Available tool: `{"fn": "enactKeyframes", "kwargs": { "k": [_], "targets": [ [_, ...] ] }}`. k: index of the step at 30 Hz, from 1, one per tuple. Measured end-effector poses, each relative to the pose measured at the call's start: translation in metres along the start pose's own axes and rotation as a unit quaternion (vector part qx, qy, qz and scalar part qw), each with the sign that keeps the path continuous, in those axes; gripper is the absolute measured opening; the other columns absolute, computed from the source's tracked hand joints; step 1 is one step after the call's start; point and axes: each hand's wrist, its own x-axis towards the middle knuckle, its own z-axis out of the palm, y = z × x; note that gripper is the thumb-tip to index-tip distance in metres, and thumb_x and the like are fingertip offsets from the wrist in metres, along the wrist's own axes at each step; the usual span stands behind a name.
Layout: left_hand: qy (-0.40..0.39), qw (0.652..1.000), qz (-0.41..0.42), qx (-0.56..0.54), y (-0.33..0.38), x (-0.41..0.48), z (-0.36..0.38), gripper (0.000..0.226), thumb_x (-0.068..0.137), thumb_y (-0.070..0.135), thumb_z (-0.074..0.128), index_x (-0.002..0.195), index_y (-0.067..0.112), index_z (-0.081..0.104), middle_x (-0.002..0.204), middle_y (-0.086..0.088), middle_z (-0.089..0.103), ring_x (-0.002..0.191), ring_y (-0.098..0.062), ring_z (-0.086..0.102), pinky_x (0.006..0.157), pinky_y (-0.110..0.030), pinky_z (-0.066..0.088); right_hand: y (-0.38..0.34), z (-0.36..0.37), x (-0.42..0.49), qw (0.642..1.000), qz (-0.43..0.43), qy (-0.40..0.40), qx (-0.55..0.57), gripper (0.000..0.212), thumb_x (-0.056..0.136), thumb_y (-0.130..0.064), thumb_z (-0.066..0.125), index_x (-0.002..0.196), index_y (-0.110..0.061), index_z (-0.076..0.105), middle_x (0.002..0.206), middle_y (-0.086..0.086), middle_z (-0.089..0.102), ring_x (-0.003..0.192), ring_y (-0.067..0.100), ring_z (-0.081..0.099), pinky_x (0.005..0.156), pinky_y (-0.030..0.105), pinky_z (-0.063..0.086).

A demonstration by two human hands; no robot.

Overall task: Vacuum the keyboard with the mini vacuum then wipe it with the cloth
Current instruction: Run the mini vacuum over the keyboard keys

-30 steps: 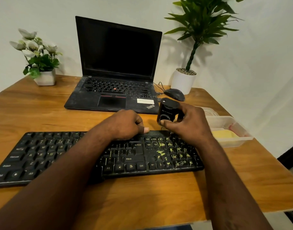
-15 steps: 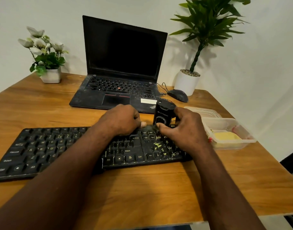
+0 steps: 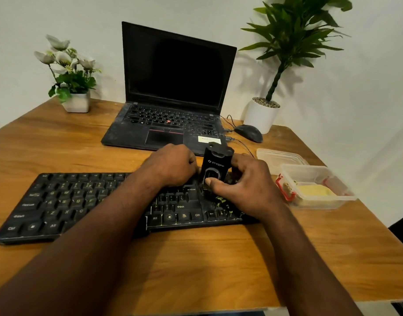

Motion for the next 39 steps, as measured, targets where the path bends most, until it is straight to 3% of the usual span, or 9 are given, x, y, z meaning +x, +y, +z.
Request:
{"fn": "enactKeyframes", "kwargs": {
  "k": [6,10,17,23,28,34,39],
  "targets": [
    [-0.002,1.000,-0.003,0.002,-0.001,0.001,0.002,0.025,0.097,0.047,0.065,0.081,0.029,0.070,0.083,0.008,0.069,0.080,-0.010,0.064,0.079,-0.038,0.056,0.011,-0.001,0.010,0.992,0.046,0.080,-0.090,0.046,0.078,-0.050,0.080,0.118,-0.030,0.071,0.109,-0.007,0.071,0.099,0.015,0.063,0.083,0.042,0.058],
    [0.003,1.000,-0.002,0.007,-0.001,0.002,0.002,0.025,0.099,0.040,0.065,0.077,0.030,0.069,0.081,0.008,0.069,0.077,-0.010,0.064,0.076,-0.039,0.057,0.005,-0.003,-0.001,0.999,0.023,0.026,0.012,0.046,0.076,-0.041,0.085,0.119,-0.029,0.070,0.107,-0.010,0.071,0.098,0.009,0.067,0.081,0.041,0.061],
    [0.001,1.000,-0.003,0.004,-0.002,0.003,0.004,0.027,0.097,0.046,0.065,0.076,0.029,0.067,0.083,0.006,0.069,0.080,-0.012,0.064,0.077,-0.038,0.056,0.015,-0.003,0.010,0.991,0.052,0.079,-0.093,0.050,0.077,-0.052,0.079,0.119,-0.028,0.070,0.112,-0.005,0.072,0.102,0.017,0.063,0.084,0.044,0.058],
    [-0.001,1.000,0.002,0.005,-0.002,0.003,0.003,0.026,0.099,0.040,0.063,0.075,0.030,0.067,0.083,0.004,0.070,0.076,-0.012,0.065,0.072,-0.037,0.056,0.006,-0.002,0.001,0.999,-0.013,-0.006,-0.031,0.054,0.075,-0.050,0.079,0.121,-0.024,0.071,0.110,-0.009,0.070,0.105,0.011,0.062,0.087,0.043,0.057],
    [0.007,1.000,0.002,0.005,-0.003,0.004,0.004,0.031,0.096,0.049,0.067,0.072,0.029,0.066,0.081,0.006,0.070,0.079,-0.013,0.065,0.078,-0.041,0.058,0.016,-0.004,0.010,0.993,0.041,0.058,-0.098,0.058,0.077,-0.053,0.081,0.127,-0.026,0.068,0.116,-0.004,0.067,0.105,0.016,0.061,0.086,0.042,0.058],
    [0.008,1.000,0.001,0.004,-0.005,0.006,0.005,0.033,0.097,0.048,0.066,0.072,0.027,0.069,0.078,0.007,0.069,0.077,-0.013,0.065,0.077,-0.041,0.058,0.014,-0.008,-0.005,0.999,-0.019,0.008,-0.046,0.040,0.074,-0.047,0.082,0.107,-0.031,0.067,0.097,-0.015,0.059,0.095,0.009,0.056,0.075,0.032,0.050],
    [0.001,1.000,-0.002,-0.005,-0.004,0.005,0.005,0.033,0.094,0.054,0.067,0.075,0.027,0.071,0.080,0.007,0.071,0.078,-0.012,0.066,0.079,-0.041,0.058,0.012,-0.010,0.002,0.995,-0.037,0.063,-0.074,0.038,0.076,-0.042,0.085,0.107,-0.028,0.068,0.090,-0.028,0.049,0.094,0.009,0.052,0.073,0.028,0.041]
  ]
}}
